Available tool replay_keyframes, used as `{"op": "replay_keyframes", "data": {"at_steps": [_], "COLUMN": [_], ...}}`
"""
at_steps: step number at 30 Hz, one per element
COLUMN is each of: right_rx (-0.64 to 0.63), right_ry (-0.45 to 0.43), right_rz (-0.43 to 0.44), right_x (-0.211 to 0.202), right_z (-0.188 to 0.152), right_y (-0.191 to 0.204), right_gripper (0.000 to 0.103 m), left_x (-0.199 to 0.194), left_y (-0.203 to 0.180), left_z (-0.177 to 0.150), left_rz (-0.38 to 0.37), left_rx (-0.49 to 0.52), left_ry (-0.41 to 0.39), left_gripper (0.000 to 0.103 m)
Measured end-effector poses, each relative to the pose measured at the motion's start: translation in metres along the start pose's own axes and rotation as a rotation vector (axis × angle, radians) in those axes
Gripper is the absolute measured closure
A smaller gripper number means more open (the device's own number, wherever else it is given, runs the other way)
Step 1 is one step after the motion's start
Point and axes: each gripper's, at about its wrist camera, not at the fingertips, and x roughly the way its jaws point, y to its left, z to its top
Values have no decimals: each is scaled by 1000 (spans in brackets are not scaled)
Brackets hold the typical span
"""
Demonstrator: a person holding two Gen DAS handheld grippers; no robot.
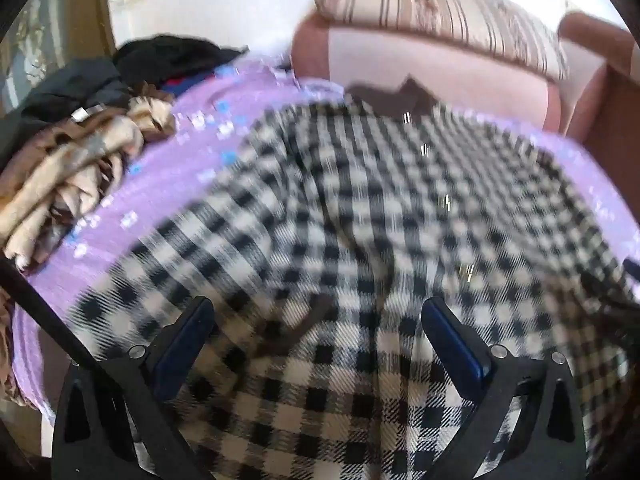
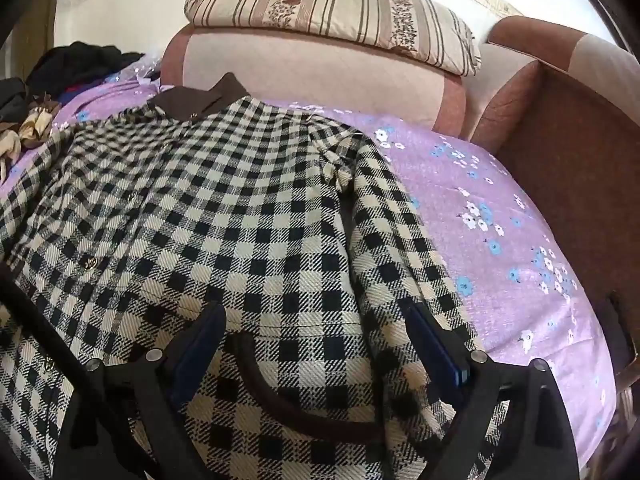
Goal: Fold large clothes
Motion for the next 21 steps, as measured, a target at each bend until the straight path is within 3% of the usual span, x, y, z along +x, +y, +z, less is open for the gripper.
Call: {"op": "replay_keyframes", "data": {"at_steps": [6,15,18,21], "right_rx": [23,42,40,25], "right_ry": [24,38,38,33], "right_rz": [51,77,86,93], "right_x": [0,-1,-1,-1], "right_z": [1,-2,1,2], "right_y": [-5,-6,-2,4], "right_gripper": [9,9,9,9], "left_x": [-23,-5,1,10], "left_y": [45,149,155,142], "left_z": [29,18,11,6], "left_rz": [74,91,56,30], "left_rx": [-1,-237,-239,-180], "left_ry": [-88,-1,15,59], "left_gripper": [0,0,0,0]}}
